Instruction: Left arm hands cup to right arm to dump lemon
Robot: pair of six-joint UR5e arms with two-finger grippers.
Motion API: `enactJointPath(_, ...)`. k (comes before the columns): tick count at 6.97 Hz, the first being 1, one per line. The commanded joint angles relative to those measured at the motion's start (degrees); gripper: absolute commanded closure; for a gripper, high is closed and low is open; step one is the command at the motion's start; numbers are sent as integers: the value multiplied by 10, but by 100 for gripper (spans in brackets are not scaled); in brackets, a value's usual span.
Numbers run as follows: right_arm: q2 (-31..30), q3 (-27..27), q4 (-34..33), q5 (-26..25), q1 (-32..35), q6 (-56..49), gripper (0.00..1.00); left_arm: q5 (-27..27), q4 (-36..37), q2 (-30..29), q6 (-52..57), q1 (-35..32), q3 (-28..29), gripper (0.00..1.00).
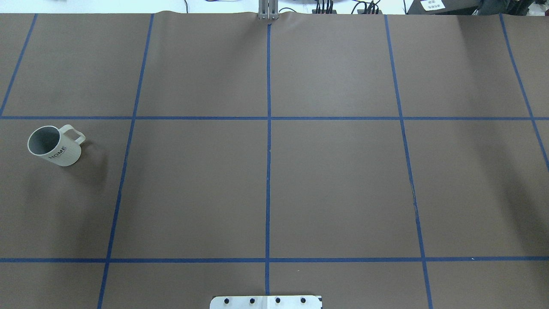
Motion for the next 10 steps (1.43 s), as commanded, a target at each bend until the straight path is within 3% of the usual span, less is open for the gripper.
enactJointPath(1,42,-1,1,-1,-33,0,0,-5,-37,-12,-14,20,14,0)
enactJointPath(4,99,-4,1,-14,-101,12,0,-11,-112,-27,-250,176,22,0)
enactJointPath(8,114,-4,2,-38,-131,45,0,20,-158,-31,-380,219,23,0)
enactJointPath(9,114,-4,2,-38,-131,45,0,65,-159,-29,-381,243,24,1)
enactJointPath(10,114,-4,2,-38,-131,45,0,92,-159,-29,-383,255,25,18)
